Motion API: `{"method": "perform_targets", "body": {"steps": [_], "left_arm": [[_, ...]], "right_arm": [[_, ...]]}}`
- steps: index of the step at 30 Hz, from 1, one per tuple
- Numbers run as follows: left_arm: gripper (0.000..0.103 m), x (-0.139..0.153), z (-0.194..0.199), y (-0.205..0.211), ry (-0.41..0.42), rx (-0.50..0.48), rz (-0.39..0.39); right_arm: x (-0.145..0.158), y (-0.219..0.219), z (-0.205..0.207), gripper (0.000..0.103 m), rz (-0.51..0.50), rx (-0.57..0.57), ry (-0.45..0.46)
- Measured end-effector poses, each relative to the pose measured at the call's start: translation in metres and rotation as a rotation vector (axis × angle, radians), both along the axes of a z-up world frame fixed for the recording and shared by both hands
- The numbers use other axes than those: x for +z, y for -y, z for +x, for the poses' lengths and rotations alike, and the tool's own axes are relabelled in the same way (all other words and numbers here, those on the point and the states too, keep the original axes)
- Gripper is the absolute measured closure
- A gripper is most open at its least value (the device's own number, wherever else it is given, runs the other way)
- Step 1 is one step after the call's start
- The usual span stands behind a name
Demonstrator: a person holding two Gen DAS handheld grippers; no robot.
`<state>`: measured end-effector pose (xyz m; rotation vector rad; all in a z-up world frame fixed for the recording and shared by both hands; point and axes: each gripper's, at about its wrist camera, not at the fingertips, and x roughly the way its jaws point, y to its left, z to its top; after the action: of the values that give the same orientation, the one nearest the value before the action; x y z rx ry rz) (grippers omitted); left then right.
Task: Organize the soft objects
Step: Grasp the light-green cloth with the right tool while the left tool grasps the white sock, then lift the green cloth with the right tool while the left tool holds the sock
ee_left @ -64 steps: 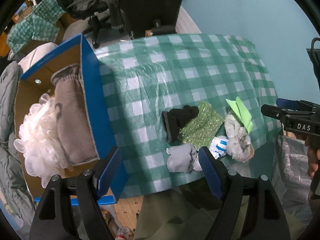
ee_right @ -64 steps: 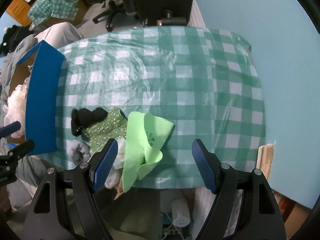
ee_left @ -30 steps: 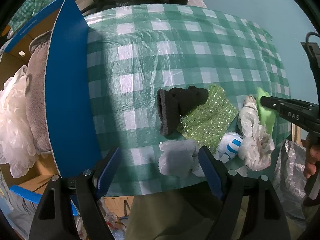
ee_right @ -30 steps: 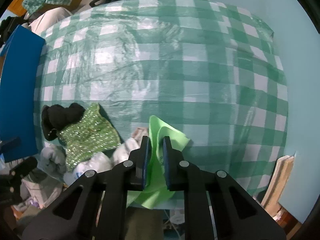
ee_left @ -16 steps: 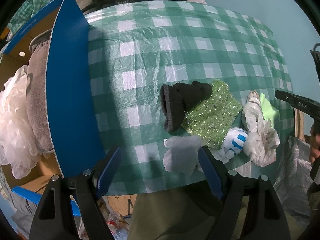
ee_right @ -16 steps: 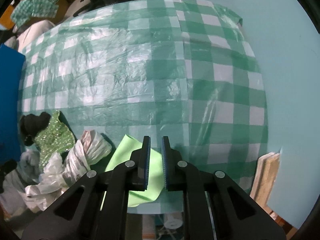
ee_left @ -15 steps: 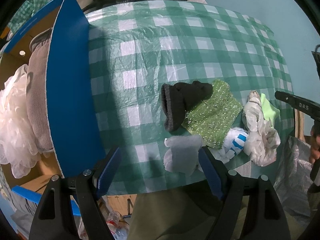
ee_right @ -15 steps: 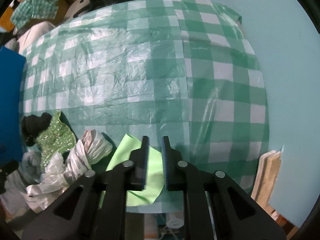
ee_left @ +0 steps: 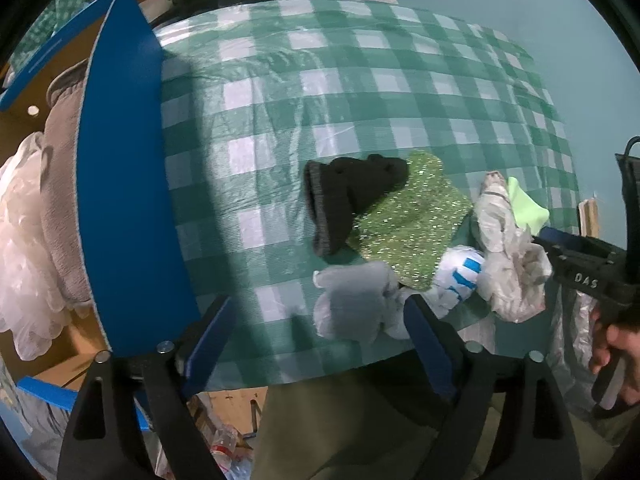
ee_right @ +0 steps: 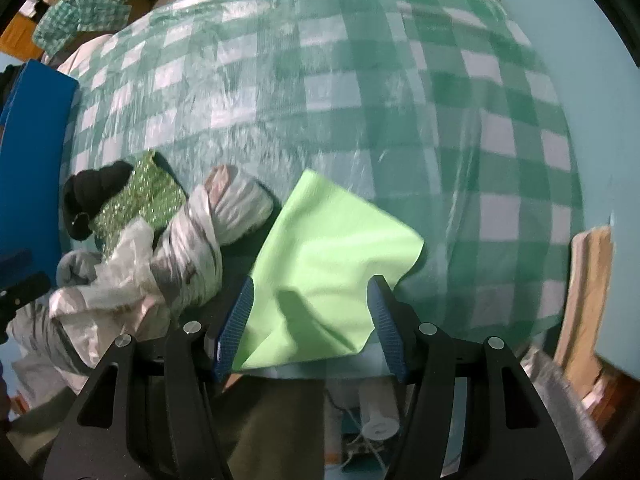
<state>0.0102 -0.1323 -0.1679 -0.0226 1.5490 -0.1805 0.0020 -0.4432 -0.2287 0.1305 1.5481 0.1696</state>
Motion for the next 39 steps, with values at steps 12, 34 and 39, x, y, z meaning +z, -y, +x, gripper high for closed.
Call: {"method": "perform_targets", "body": {"steps": [12, 34, 39], "left_arm": [[0.016, -0.036, 0.002, 0.022, -0.061, -0.034, 0.028], [0.073, -0.033, -0.001, -0.001, -0.004, -0.019, 0.046], [0.074, -0.018, 0.003, -0.005, 0.029, -0.022, 0.046]], "right_arm": [[-0.011, -0.007, -0.028, 0.043, 0.01, -0.008, -0.004], [-0.022, -0.088, -0.018, 0.091, -0.106, 0.054, 0.041], [-0.018, -0.075, -0.015, 0.095, -0.06, 0.024, 0.062]]}}
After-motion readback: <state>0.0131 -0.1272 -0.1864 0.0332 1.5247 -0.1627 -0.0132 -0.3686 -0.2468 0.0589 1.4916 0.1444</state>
